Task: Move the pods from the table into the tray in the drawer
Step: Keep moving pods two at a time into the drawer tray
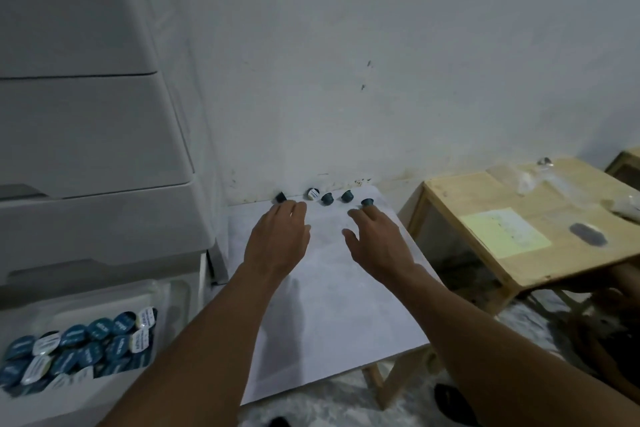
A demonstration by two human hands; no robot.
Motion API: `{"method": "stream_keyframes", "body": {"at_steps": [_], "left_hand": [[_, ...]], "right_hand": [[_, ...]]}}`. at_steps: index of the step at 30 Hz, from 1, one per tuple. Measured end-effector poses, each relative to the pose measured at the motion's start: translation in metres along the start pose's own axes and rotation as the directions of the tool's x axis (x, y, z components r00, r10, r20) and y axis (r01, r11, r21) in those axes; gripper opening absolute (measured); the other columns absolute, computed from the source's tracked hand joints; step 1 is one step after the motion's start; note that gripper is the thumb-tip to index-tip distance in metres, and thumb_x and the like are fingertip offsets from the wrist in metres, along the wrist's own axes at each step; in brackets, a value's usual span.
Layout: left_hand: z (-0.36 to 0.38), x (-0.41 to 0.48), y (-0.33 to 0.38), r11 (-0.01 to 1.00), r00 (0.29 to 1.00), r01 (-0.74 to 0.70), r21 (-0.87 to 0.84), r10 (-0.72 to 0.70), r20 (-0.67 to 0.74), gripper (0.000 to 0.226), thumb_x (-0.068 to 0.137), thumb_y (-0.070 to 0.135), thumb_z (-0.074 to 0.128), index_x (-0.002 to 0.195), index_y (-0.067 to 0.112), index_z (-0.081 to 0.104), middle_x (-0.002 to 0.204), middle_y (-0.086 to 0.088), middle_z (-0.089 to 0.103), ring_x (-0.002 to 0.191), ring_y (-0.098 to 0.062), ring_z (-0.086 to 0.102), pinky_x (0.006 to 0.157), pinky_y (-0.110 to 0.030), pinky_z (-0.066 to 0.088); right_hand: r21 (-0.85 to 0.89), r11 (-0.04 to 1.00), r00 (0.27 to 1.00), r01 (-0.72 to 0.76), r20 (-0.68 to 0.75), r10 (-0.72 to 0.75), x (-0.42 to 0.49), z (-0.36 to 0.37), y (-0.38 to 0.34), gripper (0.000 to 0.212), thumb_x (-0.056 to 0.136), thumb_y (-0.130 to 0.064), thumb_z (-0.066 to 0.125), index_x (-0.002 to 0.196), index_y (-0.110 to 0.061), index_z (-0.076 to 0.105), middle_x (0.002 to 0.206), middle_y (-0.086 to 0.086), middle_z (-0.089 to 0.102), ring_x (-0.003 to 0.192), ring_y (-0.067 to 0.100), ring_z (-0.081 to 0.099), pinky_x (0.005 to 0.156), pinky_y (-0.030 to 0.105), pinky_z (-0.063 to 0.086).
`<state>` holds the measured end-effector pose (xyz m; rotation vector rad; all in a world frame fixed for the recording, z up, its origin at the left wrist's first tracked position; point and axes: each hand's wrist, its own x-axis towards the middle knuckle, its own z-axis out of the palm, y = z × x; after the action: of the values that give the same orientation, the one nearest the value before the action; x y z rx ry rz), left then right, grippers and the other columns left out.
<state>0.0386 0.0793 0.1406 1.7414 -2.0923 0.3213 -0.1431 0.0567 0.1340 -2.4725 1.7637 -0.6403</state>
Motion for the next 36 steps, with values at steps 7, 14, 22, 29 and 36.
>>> {"method": "stream_keyframes", "body": {"at_steps": [7,14,22,29,36], "left_hand": [[0.052,0.053,-0.038,1.000,0.999,0.015,-0.016,-0.015,-0.043,0.034,0.058,0.015,0.086,0.086,0.008,0.069,0.078,-0.007,0.070,0.066,-0.022,0.068,0.055,-0.026,0.054],[0.107,0.097,-0.078,0.994,0.995,0.092,-0.052,-0.093,-0.018,0.034,0.059,0.015,0.087,0.086,0.008,0.069,0.081,-0.006,0.071,0.069,-0.021,0.068,0.058,-0.026,0.056],[0.160,0.103,-0.105,0.964,0.957,0.250,-0.088,-0.233,0.171,0.041,0.091,0.027,0.059,0.127,0.008,0.053,0.124,-0.011,0.060,0.109,-0.026,0.059,0.089,-0.034,0.050],[0.191,0.124,-0.114,0.916,0.916,0.373,-0.148,-0.339,0.215,0.032,0.088,0.015,0.064,0.118,0.007,0.061,0.114,-0.012,0.065,0.101,-0.028,0.063,0.082,-0.034,0.052],[0.229,0.150,-0.125,0.862,0.866,0.477,-0.168,-0.429,0.258,0.033,0.094,0.024,0.056,0.125,0.014,0.055,0.121,-0.006,0.058,0.109,-0.022,0.057,0.088,-0.030,0.048]], "right_hand": [[0.023,1.000,0.998,0.020,0.061,-0.021,0.067,0.041,0.009,0.041,0.092,-0.028,0.055,0.128,-0.010,0.053,0.126,0.010,0.058,0.110,0.028,0.056,0.089,0.036,0.047],[0.047,0.999,0.992,0.023,0.122,-0.028,0.135,0.088,0.009,0.040,0.091,-0.025,0.057,0.127,-0.008,0.055,0.126,0.012,0.059,0.112,0.029,0.056,0.092,0.038,0.048],[0.136,0.991,0.975,0.019,0.215,-0.049,0.166,0.143,0.003,0.036,0.090,-0.020,0.061,0.124,-0.009,0.057,0.124,0.011,0.060,0.108,0.029,0.058,0.088,0.034,0.047],[0.158,0.987,0.963,0.030,0.259,-0.070,0.194,0.179,0.011,0.024,0.089,-0.010,0.058,0.112,-0.008,0.064,0.112,0.012,0.064,0.096,0.031,0.061,0.078,0.036,0.050],[0.180,0.983,0.954,0.026,0.290,-0.079,0.219,0.215,0.021,0.022,0.091,-0.009,0.055,0.112,-0.005,0.064,0.111,0.014,0.064,0.092,0.031,0.062,0.078,0.040,0.054]]}}
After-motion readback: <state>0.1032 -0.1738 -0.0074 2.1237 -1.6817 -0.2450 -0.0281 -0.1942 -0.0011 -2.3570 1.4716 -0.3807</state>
